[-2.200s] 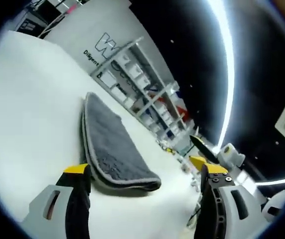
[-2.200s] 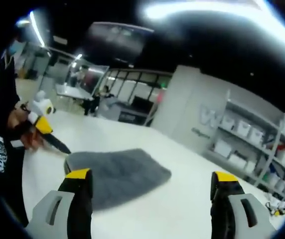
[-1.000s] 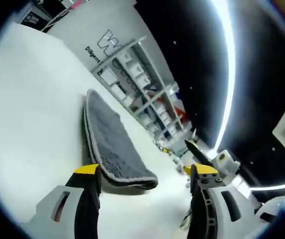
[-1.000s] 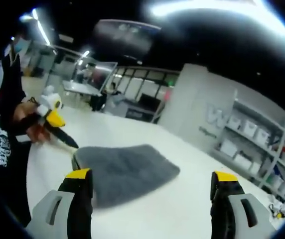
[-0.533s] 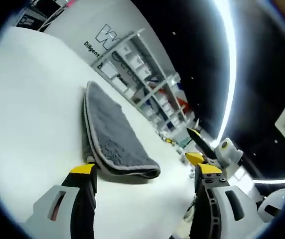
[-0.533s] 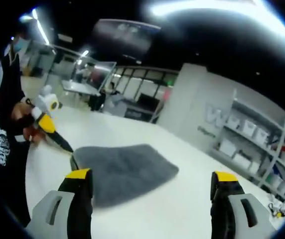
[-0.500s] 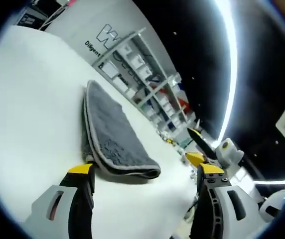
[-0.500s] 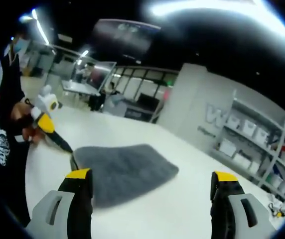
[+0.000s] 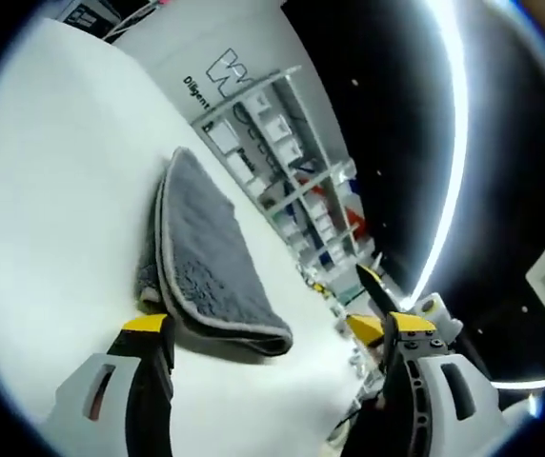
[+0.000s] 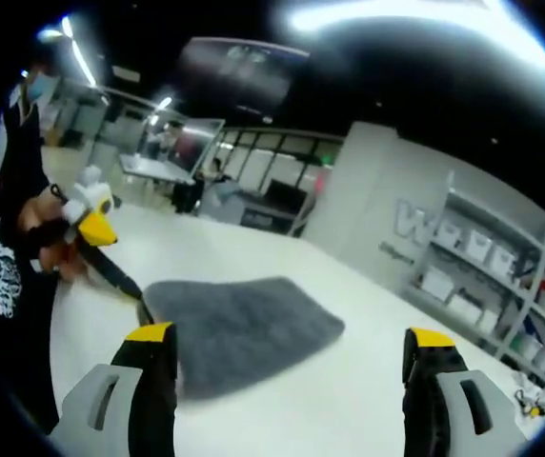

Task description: Open the folded towel by lifting each exposed corner and separating the folded layers until the towel lies flat within the target outline without major curled edges

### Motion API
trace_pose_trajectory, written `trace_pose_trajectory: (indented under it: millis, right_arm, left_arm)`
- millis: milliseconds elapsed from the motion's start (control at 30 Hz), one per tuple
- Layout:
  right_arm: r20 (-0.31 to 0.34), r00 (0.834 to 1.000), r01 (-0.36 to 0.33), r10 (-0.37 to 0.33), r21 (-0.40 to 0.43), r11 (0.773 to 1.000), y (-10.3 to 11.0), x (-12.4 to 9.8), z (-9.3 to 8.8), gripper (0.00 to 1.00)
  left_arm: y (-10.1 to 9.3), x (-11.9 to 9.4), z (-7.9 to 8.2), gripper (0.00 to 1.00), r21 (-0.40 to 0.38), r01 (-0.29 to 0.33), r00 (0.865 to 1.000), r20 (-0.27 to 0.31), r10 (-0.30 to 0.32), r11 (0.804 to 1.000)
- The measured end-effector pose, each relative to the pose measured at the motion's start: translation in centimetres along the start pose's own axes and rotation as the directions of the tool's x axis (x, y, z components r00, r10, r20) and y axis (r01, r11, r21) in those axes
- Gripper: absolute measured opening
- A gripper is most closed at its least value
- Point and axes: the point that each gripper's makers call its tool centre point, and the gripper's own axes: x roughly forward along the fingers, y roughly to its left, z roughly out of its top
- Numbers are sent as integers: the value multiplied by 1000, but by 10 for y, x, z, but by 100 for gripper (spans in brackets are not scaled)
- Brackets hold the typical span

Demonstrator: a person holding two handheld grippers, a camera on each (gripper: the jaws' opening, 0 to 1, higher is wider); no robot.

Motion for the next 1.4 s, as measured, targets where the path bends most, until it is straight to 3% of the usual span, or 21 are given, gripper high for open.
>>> trace_pose_trajectory:
  millis: [100, 267, 433, 500, 567, 633, 833, 1000, 1133, 1267, 1400]
  right_arm:
    - [-3, 1000, 6, -6, 5, 1000, -2, 0, -2, 99]
    - [-3, 1000, 1, -1, 6, 1000, -1, 2, -2, 99]
    - [-3, 1000, 0, 0, 5, 1000, 0, 2, -2, 99]
    - [-3, 1000, -1, 1, 5, 1000, 0, 2, -2, 99]
    - [-3, 1000, -3, 3, 5, 1000, 1, 2, -2, 99]
    - [-3, 1000, -5, 5, 4, 1000, 2, 3, -2, 99]
    - [-7, 1000, -8, 8, 4, 1000, 3, 3, -5, 99]
    - [-3, 1000, -5, 5, 6, 1000, 2, 2, -4, 99]
    - [3, 1000, -11, 11, 0, 1000, 1, 2, 0, 99]
    - [-13, 1000, -17, 17, -49, 999, -11, 4, 5, 99]
    - [-13, 999, -49, 49, -40, 998, -22, 2, 16, 99]
  left_arm:
    - [-2, 0, 8, 77, -4, 12, 1000, 23, -12, 1000]
    - [-7, 1, 17, 55, 0, 39, 998, 53, -39, 999]
    - [1, 7, 16, 46, -2, 23, 998, 51, -23, 1000]
    - [6, 7, 16, 42, 11, -6, 999, 52, 5, 1000]
    - [19, 7, 16, 28, 51, -72, 996, 54, 69, 996]
    - [26, 8, 15, 21, 55, -103, 994, 54, 100, 993]
    - [28, 7, 22, 18, 71, -125, 988, 95, 118, 990]
    - [32, 9, 16, 7, 93, -136, 989, 70, 130, 986]
    - [33, 9, 17, 5, 87, -142, 988, 71, 136, 986]
    - [32, 8, 17, 5, 75, -139, 988, 80, 133, 987]
    - [29, 7, 18, 4, 54, -119, 990, 85, 114, 991]
